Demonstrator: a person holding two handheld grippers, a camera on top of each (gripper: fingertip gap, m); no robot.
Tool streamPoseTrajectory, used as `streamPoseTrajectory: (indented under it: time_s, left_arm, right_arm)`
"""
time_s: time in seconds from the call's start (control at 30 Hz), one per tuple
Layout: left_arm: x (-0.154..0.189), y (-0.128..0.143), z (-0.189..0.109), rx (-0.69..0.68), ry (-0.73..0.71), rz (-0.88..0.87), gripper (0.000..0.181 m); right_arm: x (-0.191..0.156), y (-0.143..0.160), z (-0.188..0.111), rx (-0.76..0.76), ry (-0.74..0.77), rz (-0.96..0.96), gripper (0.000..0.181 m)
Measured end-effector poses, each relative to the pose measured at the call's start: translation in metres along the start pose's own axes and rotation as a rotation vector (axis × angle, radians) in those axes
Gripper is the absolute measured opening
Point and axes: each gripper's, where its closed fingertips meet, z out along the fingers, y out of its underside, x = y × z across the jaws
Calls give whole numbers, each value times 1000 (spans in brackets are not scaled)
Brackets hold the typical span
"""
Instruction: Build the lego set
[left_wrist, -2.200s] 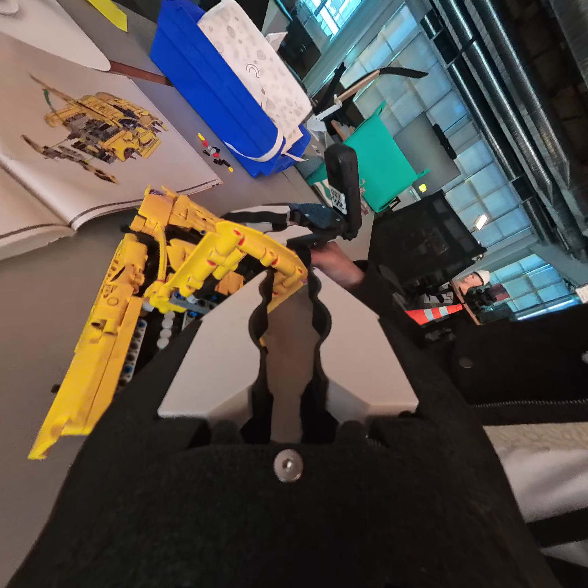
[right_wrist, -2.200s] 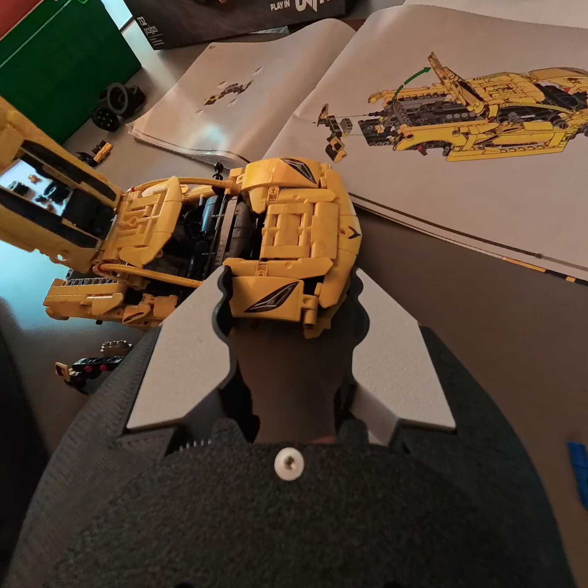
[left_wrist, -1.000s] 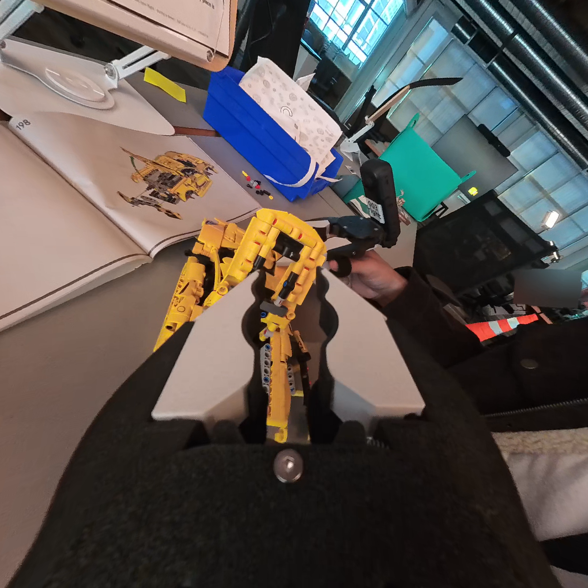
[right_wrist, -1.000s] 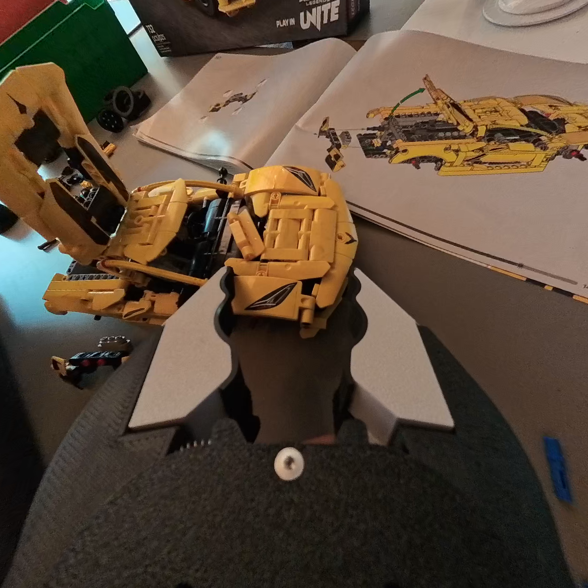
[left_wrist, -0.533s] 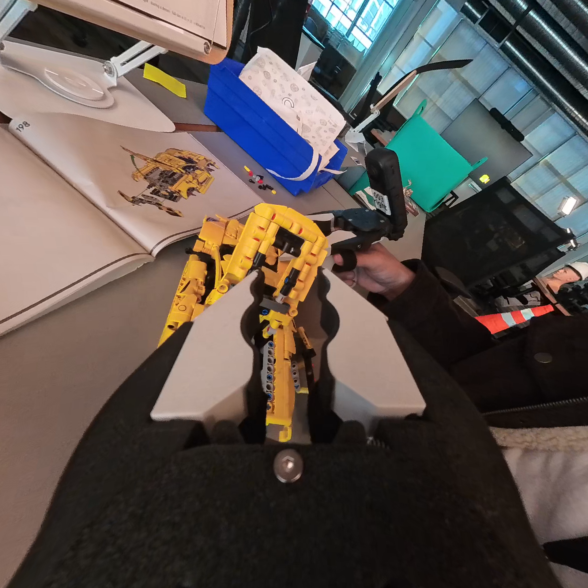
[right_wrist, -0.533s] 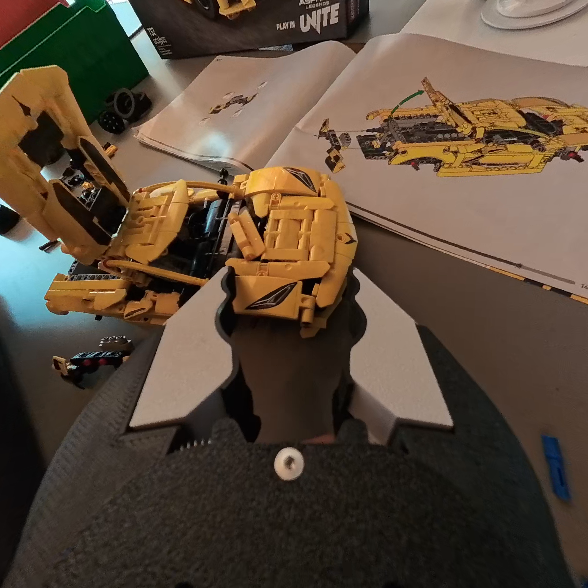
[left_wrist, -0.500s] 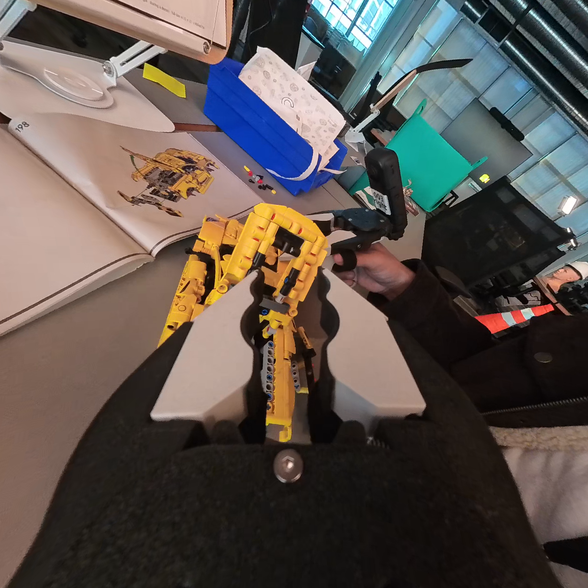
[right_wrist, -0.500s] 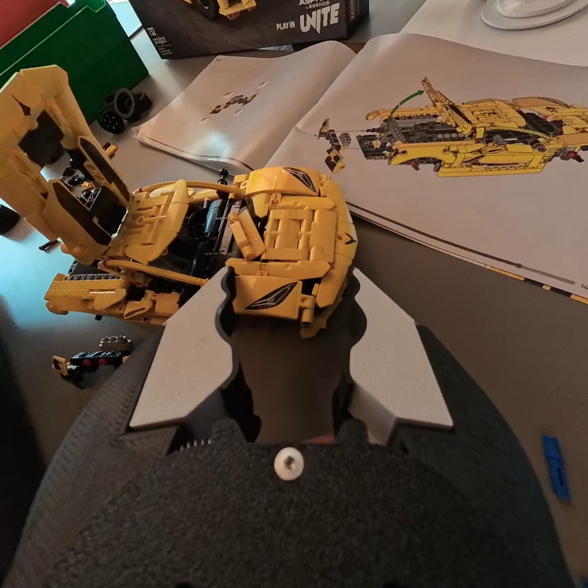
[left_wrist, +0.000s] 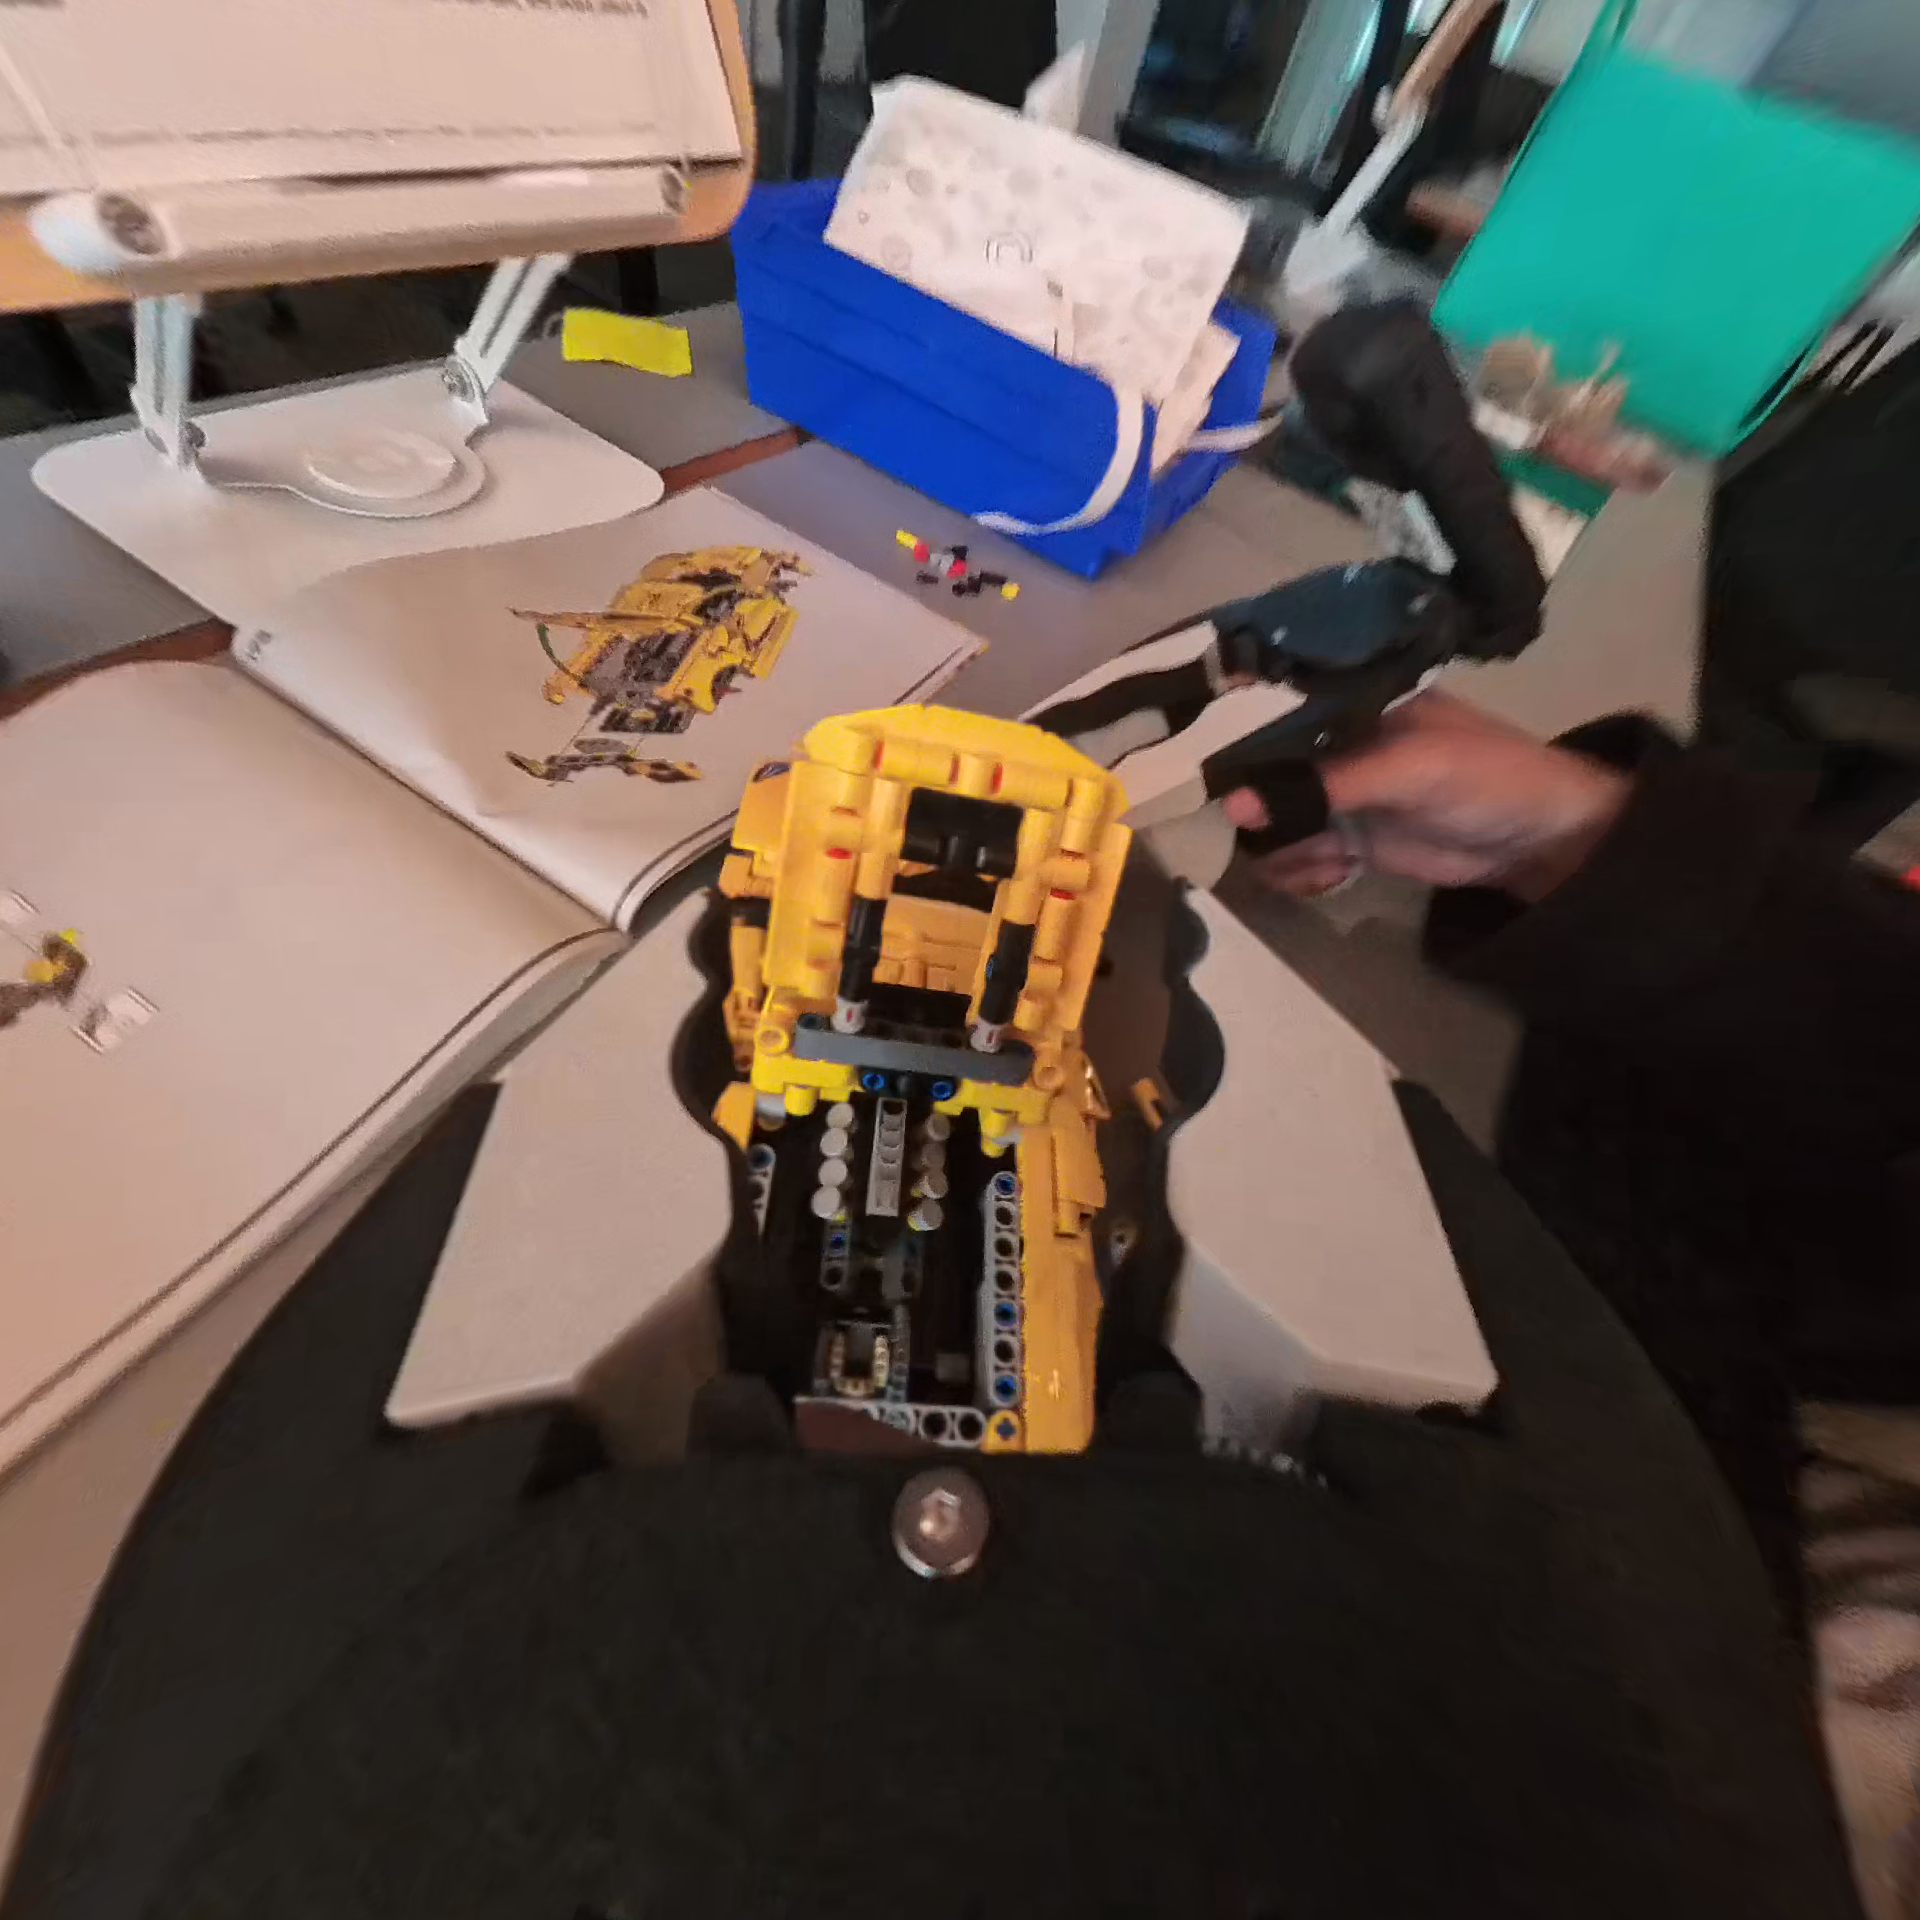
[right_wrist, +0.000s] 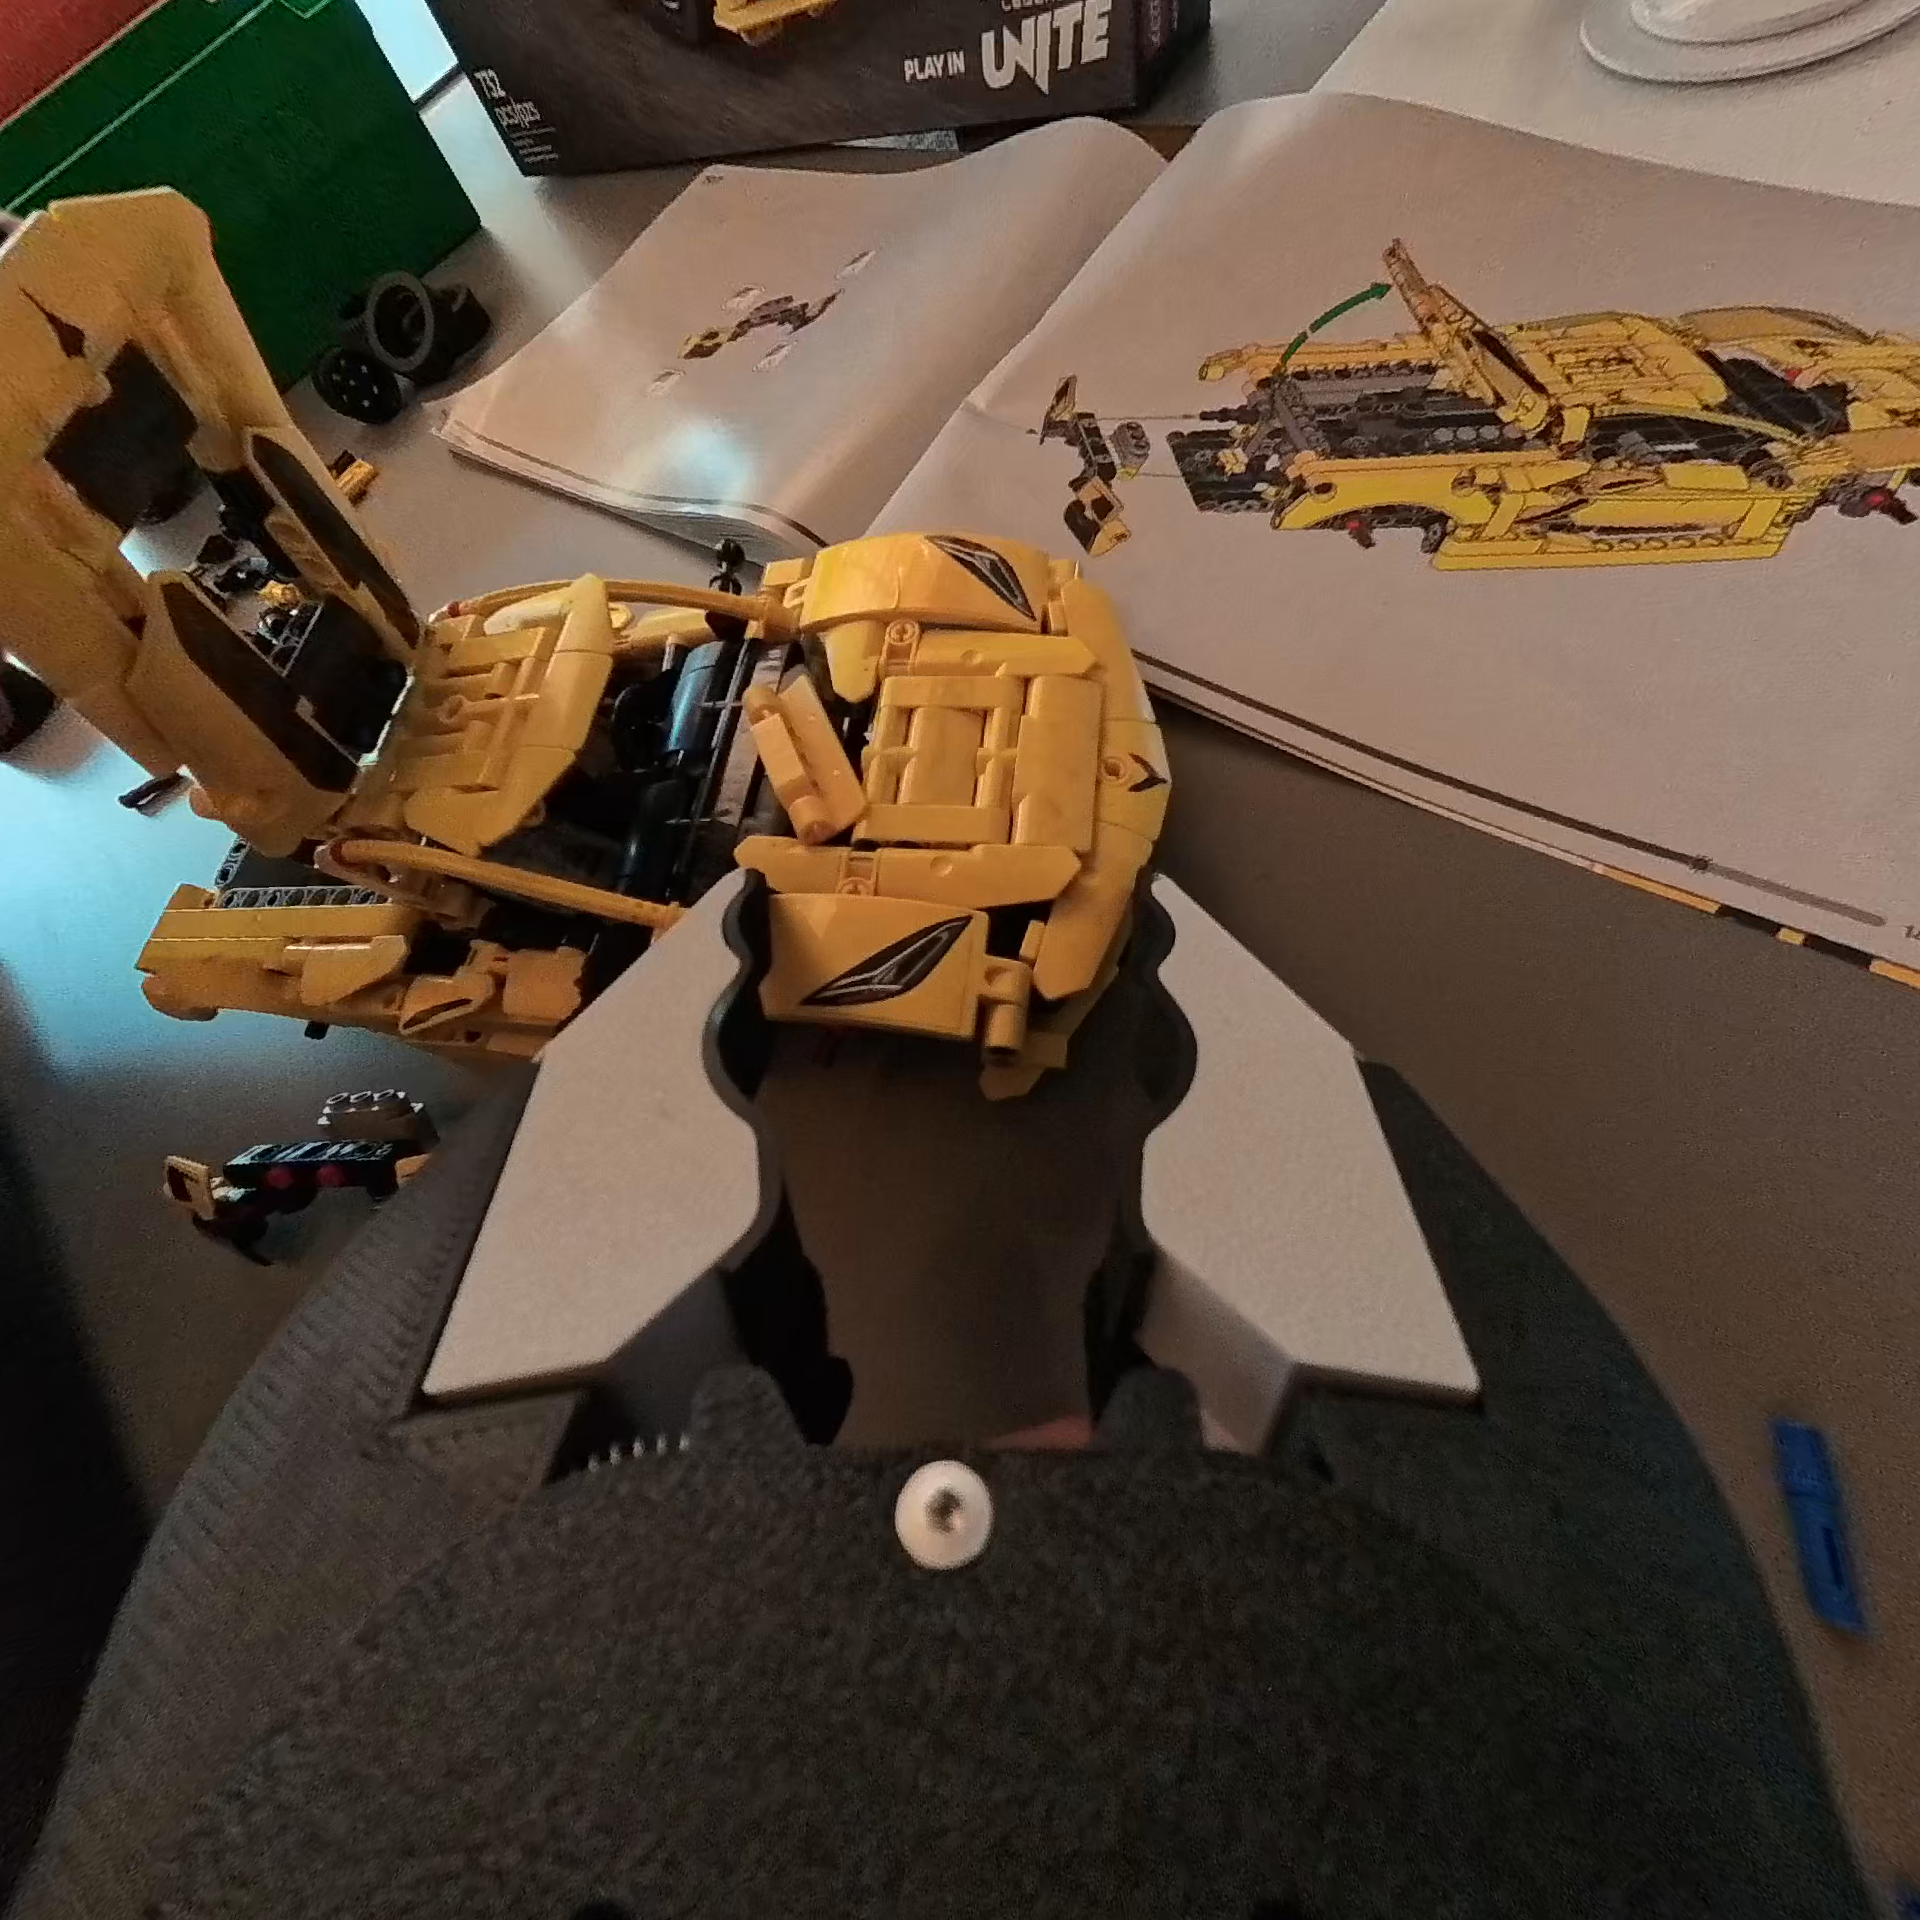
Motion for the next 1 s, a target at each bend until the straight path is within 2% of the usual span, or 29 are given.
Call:
streamPoseTrajectory:
  time_s: [0.13,0.3,0.47,0.63,0.8,0.9,1.0]
  left_arm:
    - [-3,7,23,-103,-101,150,93]
    - [-6,10,29,-161,-138,200,88]
    - [-3,16,7,-108,-135,188,79]
    - [-4,37,-27,-61,-174,222,72]
    - [-11,49,-45,-17,-224,189,61]
    - [-3,43,-49,22,-164,149,62]
    - [4,22,-52,93,-124,117,63]
  right_arm:
    - [0,0,0,0,-2,2,70]
    - [0,0,-1,-2,0,0,69]
    - [-1,0,-1,-2,-1,0,69]
    - [-1,0,-2,-1,0,-3,69]
    - [-3,0,-2,1,-1,-8,69]
    - [-8,-15,-9,75,-15,-10,60]
    - [-12,-21,-12,112,-48,12,59]
